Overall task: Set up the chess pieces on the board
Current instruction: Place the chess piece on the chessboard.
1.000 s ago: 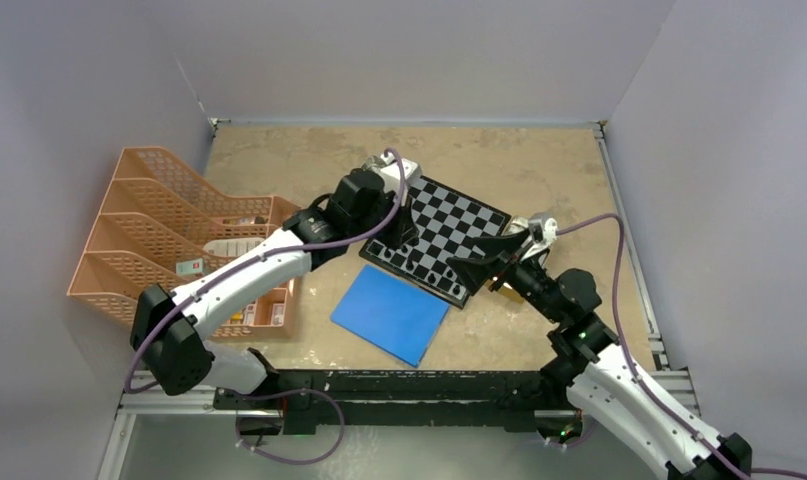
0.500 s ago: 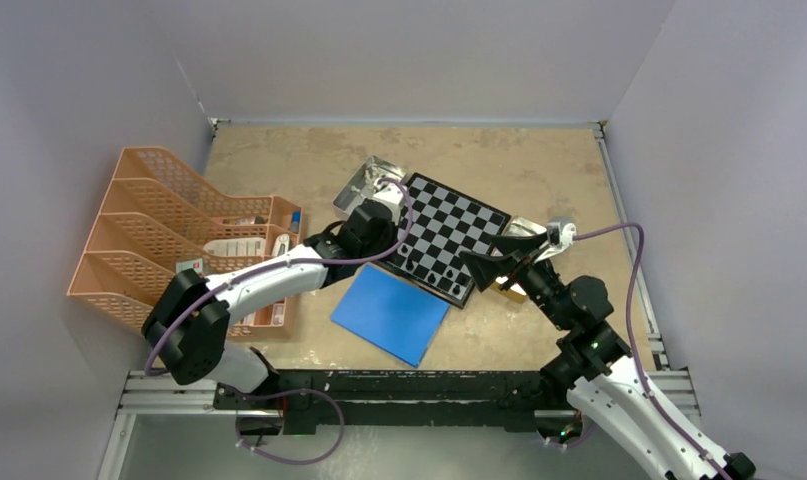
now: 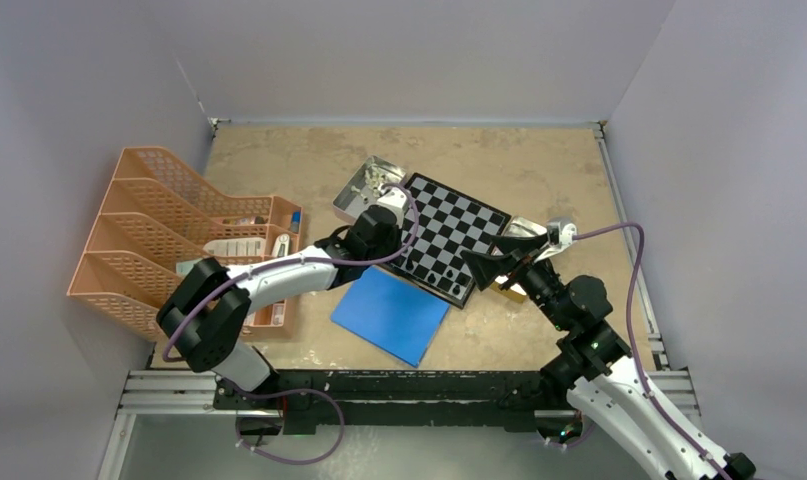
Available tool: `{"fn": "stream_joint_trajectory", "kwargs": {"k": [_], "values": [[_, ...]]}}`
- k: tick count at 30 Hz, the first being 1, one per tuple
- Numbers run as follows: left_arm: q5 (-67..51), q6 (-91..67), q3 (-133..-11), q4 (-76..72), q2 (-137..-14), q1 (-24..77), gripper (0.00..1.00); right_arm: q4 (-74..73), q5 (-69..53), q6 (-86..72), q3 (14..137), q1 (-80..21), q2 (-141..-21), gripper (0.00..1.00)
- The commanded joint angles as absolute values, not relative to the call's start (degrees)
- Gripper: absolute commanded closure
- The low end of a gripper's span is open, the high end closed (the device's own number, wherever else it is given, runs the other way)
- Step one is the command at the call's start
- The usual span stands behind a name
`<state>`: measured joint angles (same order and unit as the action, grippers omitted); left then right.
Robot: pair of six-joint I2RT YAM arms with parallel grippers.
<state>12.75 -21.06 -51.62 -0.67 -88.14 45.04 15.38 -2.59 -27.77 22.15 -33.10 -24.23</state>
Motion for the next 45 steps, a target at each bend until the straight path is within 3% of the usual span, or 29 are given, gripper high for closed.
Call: {"fn": "stream_joint_trajectory", "kwargs": {"k": [1,45], "values": [[13.04,-22.46,-50.88,-4.61,-89.24,45.17,1.0,16.26,-1.37,-26.67,24.52,-33.31,-23.76,0.01],[13.54,-20.2,-48.16,-10.17,-93.37,45.17,1.0,16.39,-0.35,-26.54,23.48,-33.31,-24.03,0.01]]}}
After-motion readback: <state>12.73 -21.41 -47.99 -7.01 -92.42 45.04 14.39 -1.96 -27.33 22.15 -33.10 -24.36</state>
